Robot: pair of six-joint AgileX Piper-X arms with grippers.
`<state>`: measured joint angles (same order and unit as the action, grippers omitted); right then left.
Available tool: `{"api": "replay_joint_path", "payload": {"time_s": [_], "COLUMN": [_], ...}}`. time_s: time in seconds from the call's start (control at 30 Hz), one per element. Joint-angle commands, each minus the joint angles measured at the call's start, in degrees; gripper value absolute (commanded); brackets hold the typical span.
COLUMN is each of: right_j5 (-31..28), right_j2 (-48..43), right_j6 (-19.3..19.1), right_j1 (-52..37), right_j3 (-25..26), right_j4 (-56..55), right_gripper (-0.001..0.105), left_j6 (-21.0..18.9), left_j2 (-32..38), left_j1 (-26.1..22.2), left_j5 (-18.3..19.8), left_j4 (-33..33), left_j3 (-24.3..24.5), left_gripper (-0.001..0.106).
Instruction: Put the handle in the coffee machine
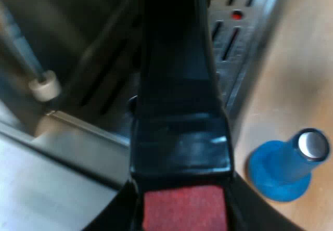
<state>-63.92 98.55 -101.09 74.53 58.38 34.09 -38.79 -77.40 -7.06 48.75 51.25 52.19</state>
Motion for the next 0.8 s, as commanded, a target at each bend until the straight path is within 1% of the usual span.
{"api": "replay_joint_path", "payload": {"time_s": [0.03, 0.17, 0.27, 0.6, 0.63, 0.7, 0.8], "right_j5": [-0.14, -0.14, -0.14, -0.14, -0.14, -0.14, -0.14], "right_j2": [0.00, 0.00, 0.00, 0.00, 0.00, 0.00, 0.00], "right_j6": [-0.72, -0.72, -0.72, -0.72, -0.72, -0.72, -0.72], "right_j1": [-0.36, -0.36, -0.36, -0.36, -0.36, -0.36, -0.36], "right_j3": [0.41, 0.41, 0.41, 0.41, 0.41, 0.41, 0.41], "right_j4": [0.82, 0.82, 0.82, 0.82, 0.82, 0.82, 0.82], "right_gripper": [0.082, 0.082, 0.082, 0.082, 0.082, 0.082, 0.082], "left_j6": [1.45, 1.28, 1.42, 1.30, -3.74, -4.83, -4.75], "left_j2": [1.06, 1.06, 1.06, 1.06, 1.06, 1.06, 1.06], "left_j1": [1.42, 1.53, 1.53, 1.53, 1.53, 1.53, 1.53], "left_j5": [5.08, 4.66, 1.82, 1.34, 0.82, 1.37, 1.58], "left_j4": [-0.19, -1.37, -2.21, -3.26, -7.17, -8.27, -8.30], "left_j3": [0.80, 0.80, 0.80, 0.80, 0.80, 0.80, 0.80], "left_gripper": [0.000, 0.000, 0.000, 0.000, 0.000, 0.000, 0.000]}}
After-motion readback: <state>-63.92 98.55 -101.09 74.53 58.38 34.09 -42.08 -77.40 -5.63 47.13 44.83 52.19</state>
